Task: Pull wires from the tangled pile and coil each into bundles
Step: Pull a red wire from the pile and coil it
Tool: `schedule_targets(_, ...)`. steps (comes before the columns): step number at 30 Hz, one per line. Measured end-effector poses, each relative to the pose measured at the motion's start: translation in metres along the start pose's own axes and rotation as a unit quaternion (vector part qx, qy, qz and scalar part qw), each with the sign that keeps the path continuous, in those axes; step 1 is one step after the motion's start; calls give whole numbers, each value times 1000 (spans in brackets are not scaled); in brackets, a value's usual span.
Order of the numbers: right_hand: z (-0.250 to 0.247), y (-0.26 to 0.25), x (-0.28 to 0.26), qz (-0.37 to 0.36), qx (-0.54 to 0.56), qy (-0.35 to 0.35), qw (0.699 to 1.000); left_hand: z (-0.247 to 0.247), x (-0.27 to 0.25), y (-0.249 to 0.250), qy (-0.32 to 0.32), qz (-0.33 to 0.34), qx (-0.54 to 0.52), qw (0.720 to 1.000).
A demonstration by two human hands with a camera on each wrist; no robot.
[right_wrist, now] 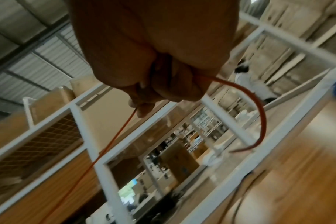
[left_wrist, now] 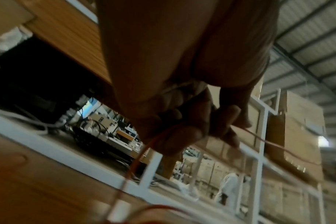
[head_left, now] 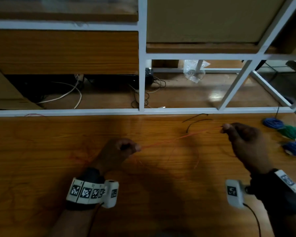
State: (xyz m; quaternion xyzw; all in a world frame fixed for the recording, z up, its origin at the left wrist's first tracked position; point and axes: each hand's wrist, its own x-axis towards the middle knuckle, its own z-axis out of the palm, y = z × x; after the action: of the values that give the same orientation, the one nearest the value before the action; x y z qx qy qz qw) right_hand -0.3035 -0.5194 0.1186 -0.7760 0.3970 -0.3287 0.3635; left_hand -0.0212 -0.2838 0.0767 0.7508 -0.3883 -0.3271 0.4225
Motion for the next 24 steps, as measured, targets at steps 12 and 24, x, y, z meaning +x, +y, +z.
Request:
schedule_targets(12, 63, 8, -28, -120, -245, -255, 928, 28, 7, 20, -5, 122, 130, 984)
schedule_targets(24, 32, -61, 35, -196, -48, -60, 978, -22, 14, -23, 120, 27, 64, 990)
